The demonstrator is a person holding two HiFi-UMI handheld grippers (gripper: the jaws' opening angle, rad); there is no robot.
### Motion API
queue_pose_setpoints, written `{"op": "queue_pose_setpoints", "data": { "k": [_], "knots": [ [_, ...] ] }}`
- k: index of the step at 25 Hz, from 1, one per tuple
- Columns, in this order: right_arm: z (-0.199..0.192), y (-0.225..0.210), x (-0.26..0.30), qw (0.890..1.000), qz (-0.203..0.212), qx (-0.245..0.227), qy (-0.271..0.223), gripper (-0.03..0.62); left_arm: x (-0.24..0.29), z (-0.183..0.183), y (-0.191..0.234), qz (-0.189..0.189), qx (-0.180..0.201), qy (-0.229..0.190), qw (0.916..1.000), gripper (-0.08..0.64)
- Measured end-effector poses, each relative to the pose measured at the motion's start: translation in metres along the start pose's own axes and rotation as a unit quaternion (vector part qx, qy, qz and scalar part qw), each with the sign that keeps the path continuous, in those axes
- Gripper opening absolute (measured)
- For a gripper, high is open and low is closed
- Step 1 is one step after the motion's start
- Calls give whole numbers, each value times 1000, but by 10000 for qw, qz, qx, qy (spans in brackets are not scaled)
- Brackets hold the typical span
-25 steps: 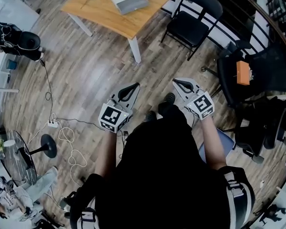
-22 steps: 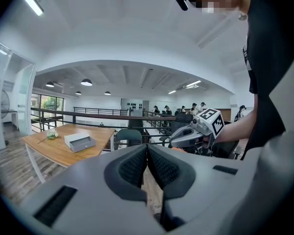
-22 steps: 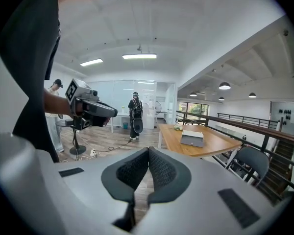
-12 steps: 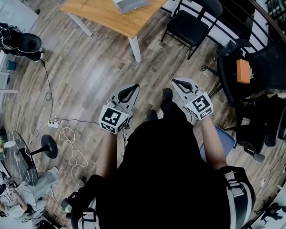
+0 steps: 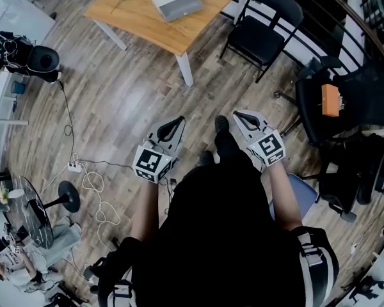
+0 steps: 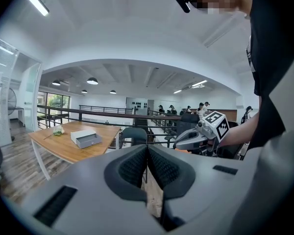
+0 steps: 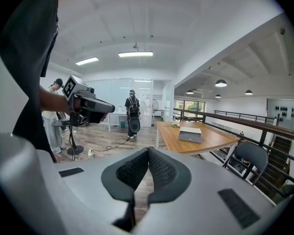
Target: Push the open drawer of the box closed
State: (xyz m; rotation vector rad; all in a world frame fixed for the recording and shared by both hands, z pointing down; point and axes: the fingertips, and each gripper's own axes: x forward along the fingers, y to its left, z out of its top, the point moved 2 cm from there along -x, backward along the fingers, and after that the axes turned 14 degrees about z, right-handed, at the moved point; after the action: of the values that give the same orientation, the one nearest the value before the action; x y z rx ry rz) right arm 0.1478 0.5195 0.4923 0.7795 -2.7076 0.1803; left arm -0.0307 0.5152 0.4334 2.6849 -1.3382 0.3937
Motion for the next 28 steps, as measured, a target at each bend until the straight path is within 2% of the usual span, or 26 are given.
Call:
{"op": "queue_pose_setpoints", "data": {
  "k": [17,28],
  "knots": [
    [22,-75,45,9999,112,19,-82,15,55,13,40,238,-129,106,9996,23],
    [36,-152,64,9996,241,-63,-104,15,120,40,65,424,-131,89,9990,23]
  ]
}}
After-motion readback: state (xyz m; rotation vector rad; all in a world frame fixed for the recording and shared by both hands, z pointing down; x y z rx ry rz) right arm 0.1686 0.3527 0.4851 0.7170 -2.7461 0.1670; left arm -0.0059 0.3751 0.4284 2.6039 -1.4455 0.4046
